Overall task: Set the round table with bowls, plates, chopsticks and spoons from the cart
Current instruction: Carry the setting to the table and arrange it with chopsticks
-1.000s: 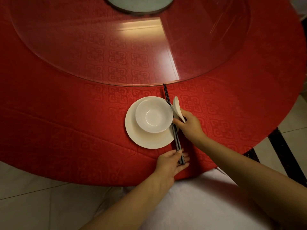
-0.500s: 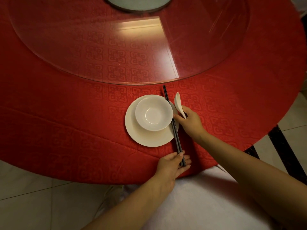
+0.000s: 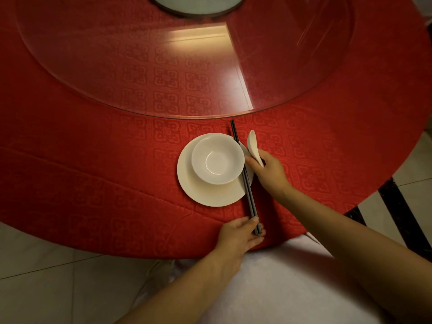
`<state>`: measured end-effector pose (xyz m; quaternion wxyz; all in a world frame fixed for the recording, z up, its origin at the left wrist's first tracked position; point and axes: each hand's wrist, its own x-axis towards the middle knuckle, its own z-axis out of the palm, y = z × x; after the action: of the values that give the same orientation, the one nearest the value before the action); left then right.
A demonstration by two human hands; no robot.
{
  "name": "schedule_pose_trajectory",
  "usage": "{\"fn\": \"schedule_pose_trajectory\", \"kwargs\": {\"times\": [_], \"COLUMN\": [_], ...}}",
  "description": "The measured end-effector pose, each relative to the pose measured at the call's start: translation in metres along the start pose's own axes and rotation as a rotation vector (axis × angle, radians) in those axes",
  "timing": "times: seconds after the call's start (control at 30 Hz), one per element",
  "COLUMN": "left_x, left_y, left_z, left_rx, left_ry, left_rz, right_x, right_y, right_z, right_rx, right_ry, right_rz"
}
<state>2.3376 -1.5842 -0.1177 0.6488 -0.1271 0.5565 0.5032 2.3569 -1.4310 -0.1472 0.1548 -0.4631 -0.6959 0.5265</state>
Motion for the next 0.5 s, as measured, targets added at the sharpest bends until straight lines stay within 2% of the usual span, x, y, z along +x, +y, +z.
{"fn": "schedule_pose_trajectory", "kwargs": {"times": [0.13,0.27,0.33,0.4,0.5], "left_x": [-0.022,-0.033,-0.026,-0.013,0.005], "left_y": [0.014,0.055,0.084,0.109,0.125], "left_z": [-0.031,-0.073,-0.078,-0.073,-0.06], "left_rx": [0.206,0.415,0.593,0.785,0.939], "left_ry": [0.044,0.322,0.446,0.5,0.495], "left_rz": [0.062,0.352,0.529,0.648,0.658], "right_x": [0.002,0.008,0.012,0.014,0.015], "right_y": [-0.001,-0.015,-0.028,-0.04,-0.046], "right_z": [-0.009,-0.02,-0.017,-0.011,0.0], "right_rx": [-0.008,-0.065,-0.109,-0.201,-0.293], "right_ry": [0.075,0.161,0.148,0.094,0.033], "right_rz": [0.017,-0.021,-0.057,-0.084,-0.079]}}
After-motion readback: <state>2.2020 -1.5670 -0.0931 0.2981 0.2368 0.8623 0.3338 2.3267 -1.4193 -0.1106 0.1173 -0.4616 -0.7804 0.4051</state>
